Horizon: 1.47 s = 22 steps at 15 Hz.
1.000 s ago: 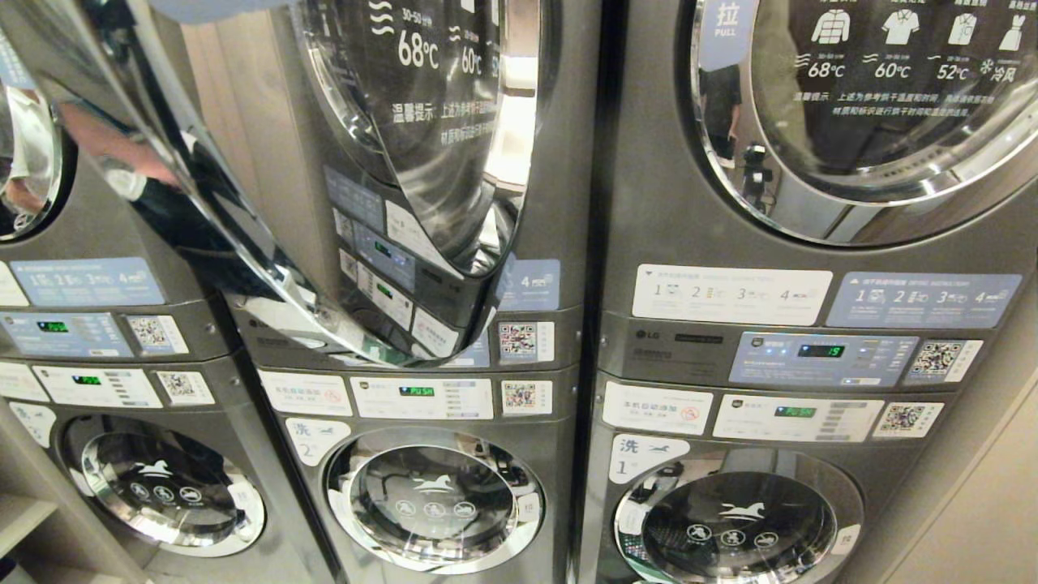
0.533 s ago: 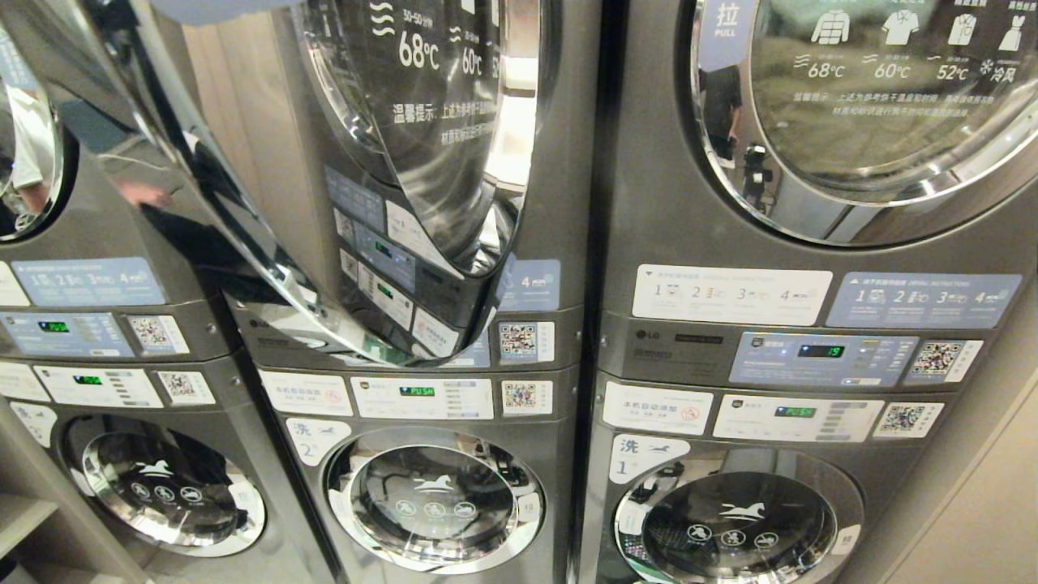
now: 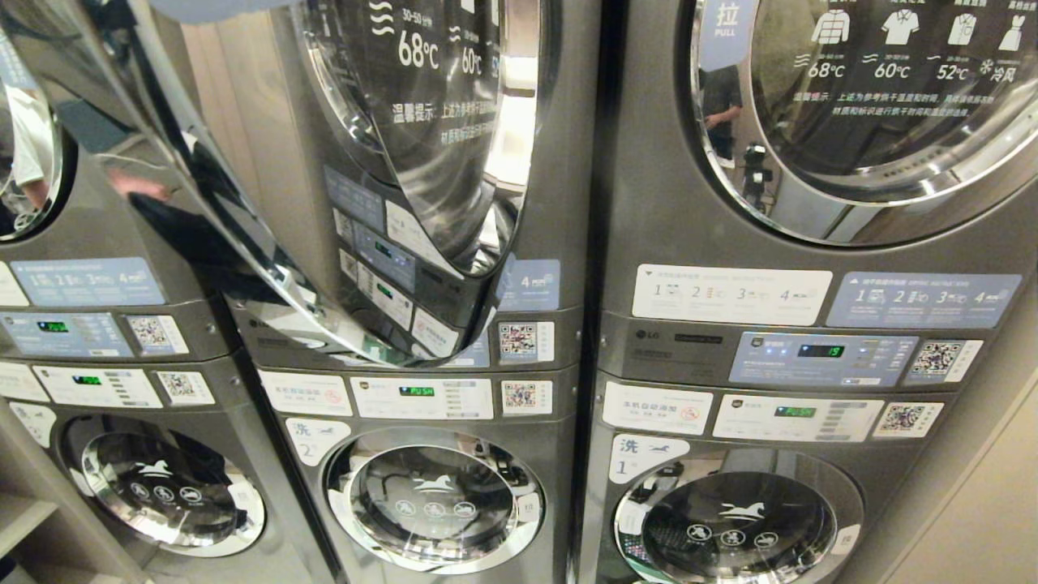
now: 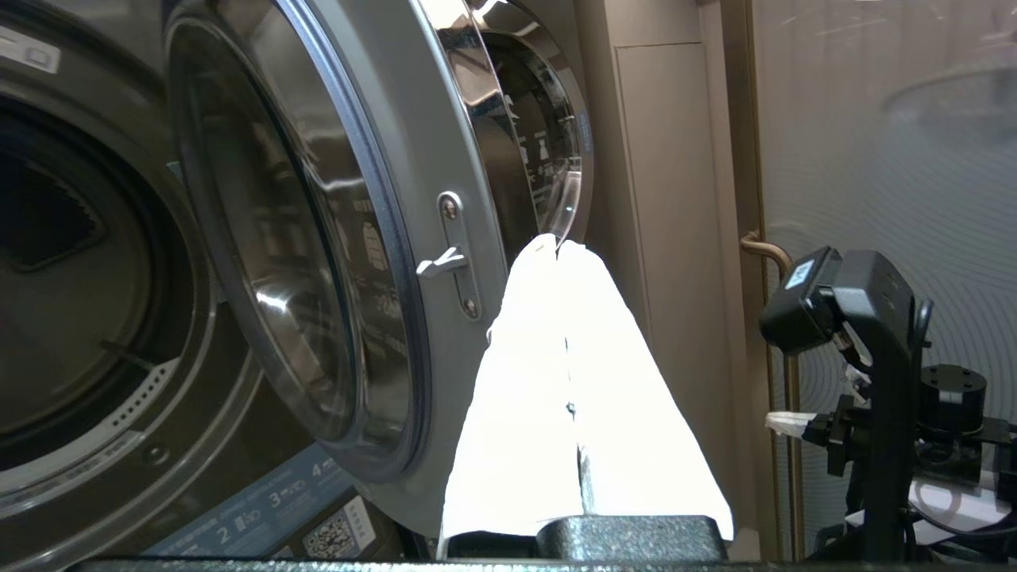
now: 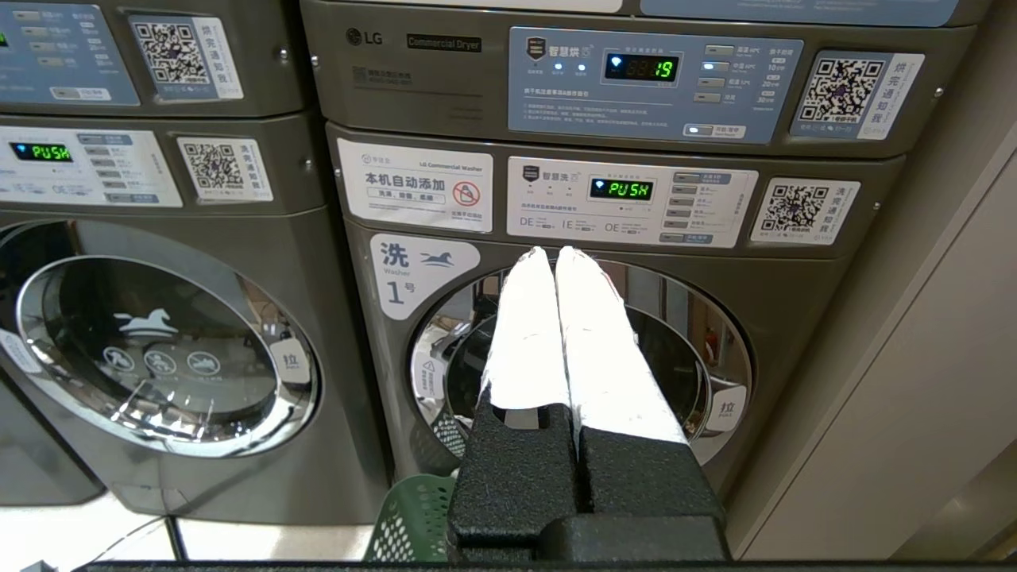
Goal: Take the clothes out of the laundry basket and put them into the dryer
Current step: Close the dryer
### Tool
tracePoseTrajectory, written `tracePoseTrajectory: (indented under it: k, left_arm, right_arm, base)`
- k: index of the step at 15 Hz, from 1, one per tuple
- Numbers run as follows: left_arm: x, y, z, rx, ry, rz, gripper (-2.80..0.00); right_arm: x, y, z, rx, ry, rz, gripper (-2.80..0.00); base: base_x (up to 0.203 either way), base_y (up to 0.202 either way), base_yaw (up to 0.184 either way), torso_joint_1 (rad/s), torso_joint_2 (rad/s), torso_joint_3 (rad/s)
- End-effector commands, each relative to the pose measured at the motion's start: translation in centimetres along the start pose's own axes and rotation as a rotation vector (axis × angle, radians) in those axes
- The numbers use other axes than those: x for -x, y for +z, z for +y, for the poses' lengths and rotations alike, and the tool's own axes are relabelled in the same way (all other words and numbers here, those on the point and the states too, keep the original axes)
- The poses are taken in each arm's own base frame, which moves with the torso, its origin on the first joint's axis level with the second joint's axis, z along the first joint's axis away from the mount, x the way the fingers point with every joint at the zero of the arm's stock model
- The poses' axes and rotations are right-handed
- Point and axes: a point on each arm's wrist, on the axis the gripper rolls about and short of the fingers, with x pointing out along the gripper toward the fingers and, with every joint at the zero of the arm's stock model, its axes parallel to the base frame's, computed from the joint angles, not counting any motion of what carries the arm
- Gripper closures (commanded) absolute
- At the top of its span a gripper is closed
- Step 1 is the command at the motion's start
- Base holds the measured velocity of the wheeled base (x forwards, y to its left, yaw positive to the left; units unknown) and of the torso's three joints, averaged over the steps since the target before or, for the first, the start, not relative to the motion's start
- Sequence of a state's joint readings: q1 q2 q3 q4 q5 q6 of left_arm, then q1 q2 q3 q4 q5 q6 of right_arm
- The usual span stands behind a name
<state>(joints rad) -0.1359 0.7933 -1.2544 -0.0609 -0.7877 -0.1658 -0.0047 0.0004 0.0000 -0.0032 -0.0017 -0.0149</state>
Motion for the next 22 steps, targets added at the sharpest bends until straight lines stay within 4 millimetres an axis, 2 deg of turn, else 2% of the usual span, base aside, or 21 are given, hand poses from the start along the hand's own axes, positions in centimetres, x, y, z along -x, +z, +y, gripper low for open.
tracePoseTrajectory:
  k: [1, 5, 7, 9, 11, 13, 17, 19, 22]
  left_arm:
    - [-1.9, -0.6, 1.9, 0.045, -0.023, 0.032, 0.00]
    - [-2.0, -0.8, 1.8, 0.069, -0.076, 0.028, 0.00]
    - [-1.8, -0.9, 1.4, 0.064, -0.157, 0.010, 0.00]
    - [-1.0, -1.6, 0.7, 0.057, -0.254, -0.004, 0.00]
    - [-1.0, -2.8, 0.4, 0.029, -0.348, -0.006, 0.00]
    - [-1.7, -4.0, 0.2, 0.002, -0.400, 0.001, 0.00]
    - [-4.0, -5.6, 0.2, -0.041, -0.348, 0.055, 0.00]
    - [-5.4, -5.6, 0.3, -0.079, -0.342, 0.062, 0.00]
    - [-7.4, -5.7, 0.1, -0.130, -0.221, 0.104, 0.00]
  right_arm:
    - [0.0, 0.0, 0.0, 0.000, 0.000, 0.000, 0.00]
    - [0.0, 0.0, 0.0, 0.000, 0.000, 0.000, 0.00]
    - [0.0, 0.0, 0.0, 0.000, 0.000, 0.000, 0.00]
    - [0.0, 0.0, 0.0, 0.000, 0.000, 0.000, 0.00]
    - [0.0, 0.0, 0.0, 0.000, 0.000, 0.001, 0.00]
    - [0.0, 0.0, 0.0, 0.000, 0.000, 0.000, 0.00]
    - [0.0, 0.0, 0.0, 0.000, 0.000, 0.000, 0.00]
    - [0.0, 0.0, 0.0, 0.000, 0.000, 0.000, 0.00]
    - [0.0, 0.0, 0.0, 0.000, 0.000, 0.000, 0.00]
  base:
    - [0.000, 0.000, 0.000, 0.000, 0.00, 0.000]
    - [0.000, 0.000, 0.000, 0.000, 0.00, 0.000]
    - [0.000, 0.000, 0.000, 0.000, 0.00, 0.000]
    - [0.000, 0.000, 0.000, 0.000, 0.00, 0.000]
    - [0.000, 0.000, 0.000, 0.000, 0.00, 0.000]
    - [0.000, 0.000, 0.000, 0.000, 0.00, 0.000]
    - [0.000, 0.000, 0.000, 0.000, 0.00, 0.000]
    - [0.000, 0.000, 0.000, 0.000, 0.00, 0.000]
    - [0.000, 0.000, 0.000, 0.000, 0.00, 0.000]
